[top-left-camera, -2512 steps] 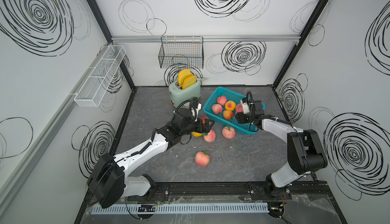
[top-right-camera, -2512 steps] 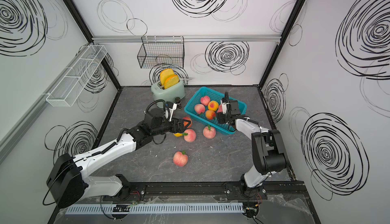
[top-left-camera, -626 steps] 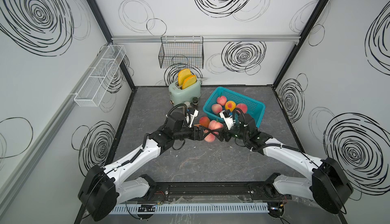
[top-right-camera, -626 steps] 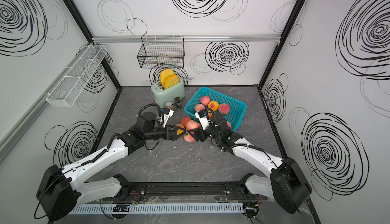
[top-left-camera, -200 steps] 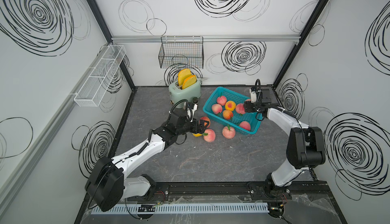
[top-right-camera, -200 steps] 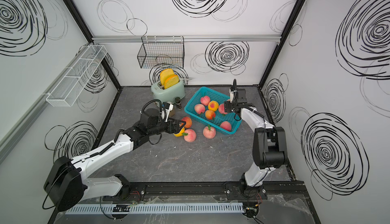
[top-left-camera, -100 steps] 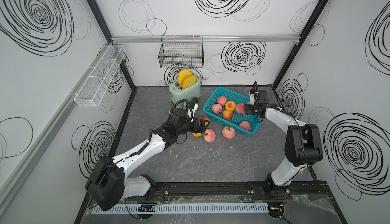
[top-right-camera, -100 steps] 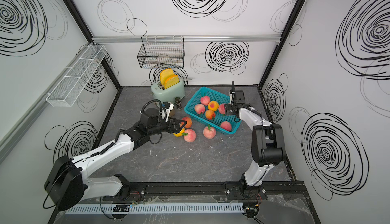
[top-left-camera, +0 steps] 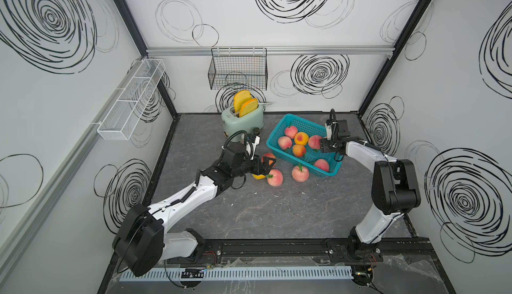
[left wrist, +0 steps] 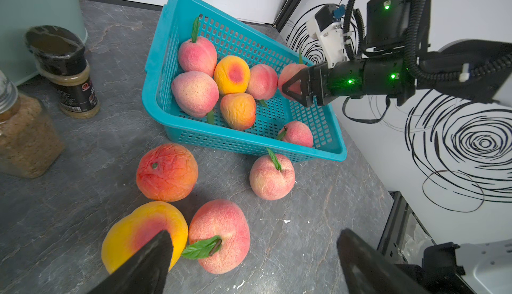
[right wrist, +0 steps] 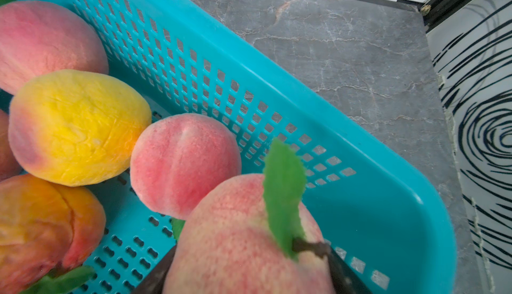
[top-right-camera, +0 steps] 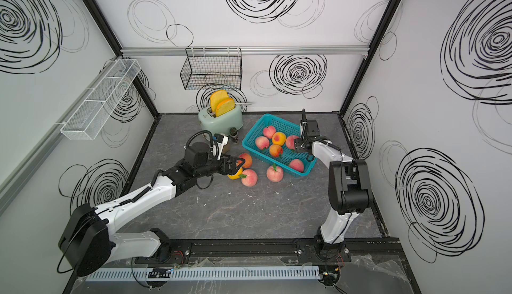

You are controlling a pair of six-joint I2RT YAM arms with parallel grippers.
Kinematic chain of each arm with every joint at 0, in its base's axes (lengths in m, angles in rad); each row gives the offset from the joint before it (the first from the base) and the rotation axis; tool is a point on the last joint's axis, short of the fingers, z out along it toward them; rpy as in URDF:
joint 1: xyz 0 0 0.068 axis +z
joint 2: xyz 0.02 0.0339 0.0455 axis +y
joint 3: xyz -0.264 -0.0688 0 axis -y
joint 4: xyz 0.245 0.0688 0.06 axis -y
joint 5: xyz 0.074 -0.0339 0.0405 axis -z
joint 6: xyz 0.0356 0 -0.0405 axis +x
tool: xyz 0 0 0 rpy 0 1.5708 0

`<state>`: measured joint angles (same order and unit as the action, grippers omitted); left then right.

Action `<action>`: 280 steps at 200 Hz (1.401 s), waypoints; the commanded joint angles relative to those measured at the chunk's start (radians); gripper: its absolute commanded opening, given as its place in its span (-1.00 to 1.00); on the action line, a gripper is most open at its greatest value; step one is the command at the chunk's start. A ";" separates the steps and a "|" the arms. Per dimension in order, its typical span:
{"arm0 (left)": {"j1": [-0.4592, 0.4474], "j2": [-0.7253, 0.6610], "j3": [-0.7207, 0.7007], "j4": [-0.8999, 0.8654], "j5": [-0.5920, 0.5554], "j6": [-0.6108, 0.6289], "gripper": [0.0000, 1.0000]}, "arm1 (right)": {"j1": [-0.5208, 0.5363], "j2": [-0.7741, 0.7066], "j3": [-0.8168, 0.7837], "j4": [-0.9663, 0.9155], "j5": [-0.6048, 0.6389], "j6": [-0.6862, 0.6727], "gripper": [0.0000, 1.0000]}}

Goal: Put the peaches into the basket
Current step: Place the peach in the basket.

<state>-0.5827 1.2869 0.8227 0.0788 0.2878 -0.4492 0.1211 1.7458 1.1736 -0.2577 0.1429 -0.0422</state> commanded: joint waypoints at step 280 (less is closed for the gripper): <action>-0.013 -0.012 -0.002 -0.013 -0.056 0.009 0.93 | 0.009 -0.030 -0.066 0.047 -0.009 0.004 0.67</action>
<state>-0.5892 1.3048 0.8227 0.0536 0.2485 -0.4484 0.1284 1.7439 1.1244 -0.2024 0.1349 -0.0383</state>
